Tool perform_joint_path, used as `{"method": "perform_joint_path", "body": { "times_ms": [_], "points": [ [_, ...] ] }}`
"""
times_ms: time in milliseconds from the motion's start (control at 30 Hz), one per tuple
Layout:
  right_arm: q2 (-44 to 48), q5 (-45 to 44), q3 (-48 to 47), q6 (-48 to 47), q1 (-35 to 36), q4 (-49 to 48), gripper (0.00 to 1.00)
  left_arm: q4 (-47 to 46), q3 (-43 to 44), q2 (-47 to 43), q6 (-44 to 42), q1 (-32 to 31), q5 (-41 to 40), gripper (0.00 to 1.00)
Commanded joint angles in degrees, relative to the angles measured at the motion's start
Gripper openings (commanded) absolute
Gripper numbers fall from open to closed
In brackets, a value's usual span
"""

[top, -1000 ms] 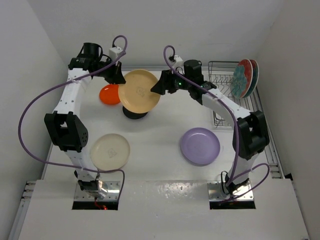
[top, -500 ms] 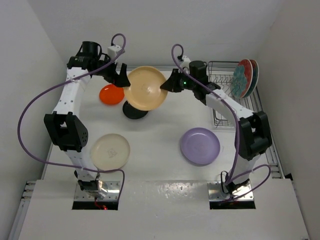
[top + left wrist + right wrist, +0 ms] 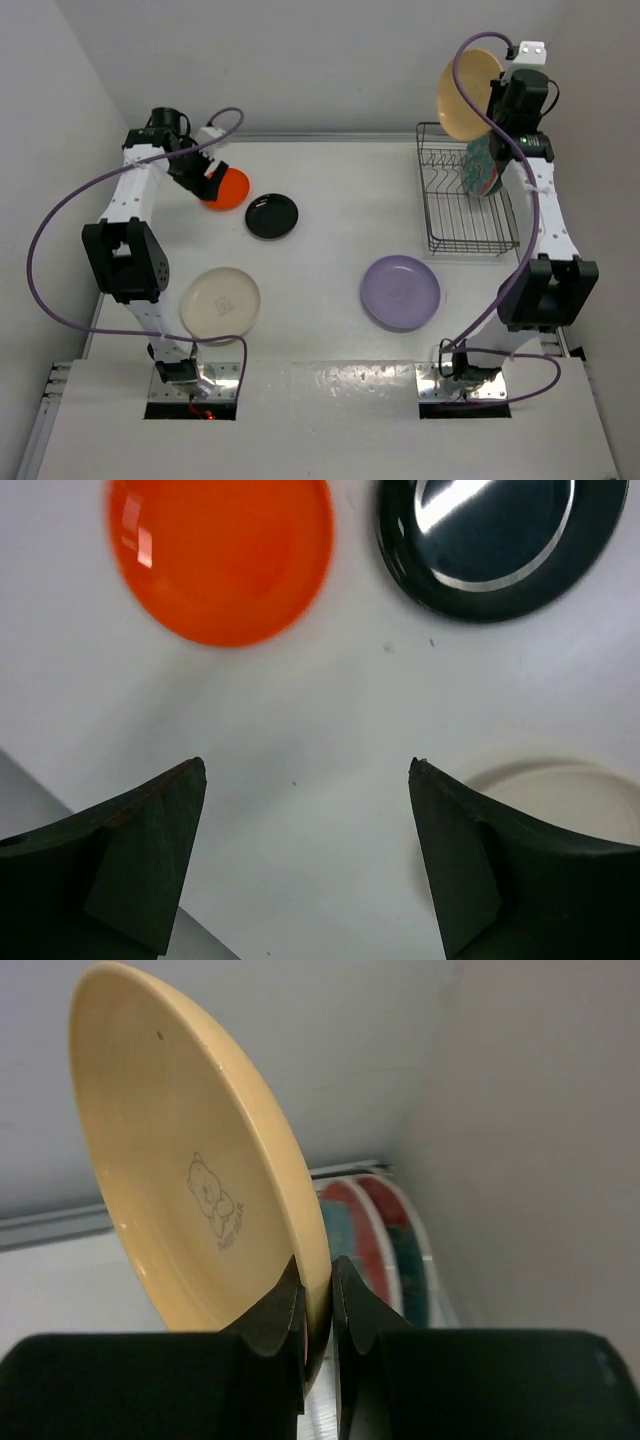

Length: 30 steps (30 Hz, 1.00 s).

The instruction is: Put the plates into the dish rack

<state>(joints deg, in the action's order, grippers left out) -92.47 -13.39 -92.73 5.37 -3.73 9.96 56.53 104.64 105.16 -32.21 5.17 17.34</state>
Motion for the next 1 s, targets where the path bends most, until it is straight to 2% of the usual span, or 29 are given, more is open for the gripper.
{"method": "perform_joint_path", "body": {
  "times_ms": [0,67,300,333,567,733,867,967],
  "points": [
    [-4.4,-11.4,-3.4,-9.8,-1.8,-0.5,0.0,3.6,-6.1,-0.3,-6.5,-0.7,-1.5,0.86],
    [-6.8,-12.1,-3.9,-13.1,-2.3,-3.7,0.0,1.5,-10.1,-0.3,-6.5,-0.7,-2.5,0.8],
    [-12.6,-18.1,-3.8,-21.3,-2.6,-7.8,0.0,-1.9,-16.8,1.4,-4.7,-0.7,-6.4,0.81],
    [-12.9,-20.7,-2.2,-21.6,-2.5,-8.6,0.0,-1.9,-17.4,1.4,-4.7,-0.2,-6.4,0.82],
    [-13.7,-24.3,3.5,-24.9,-1.5,-15.0,0.0,-3.8,-23.5,2.5,-4.7,1.1,-7.4,0.83],
    [-15.3,-25.6,4.0,-26.6,-0.6,-16.5,0.0,-4.3,-25.8,3.1,-4.7,1.7,-7.4,0.83],
    [-16.4,-32.9,4.8,-29.8,1.2,-20.4,0.0,-4.3,-27.0,3.1,-4.2,1.7,-7.9,0.83],
    [-17.0,-35.0,4.9,-27.3,2.0,-19.0,0.0,-4.3,-27.0,2.5,-4.2,1.7,-7.9,0.83]
  ]
}}
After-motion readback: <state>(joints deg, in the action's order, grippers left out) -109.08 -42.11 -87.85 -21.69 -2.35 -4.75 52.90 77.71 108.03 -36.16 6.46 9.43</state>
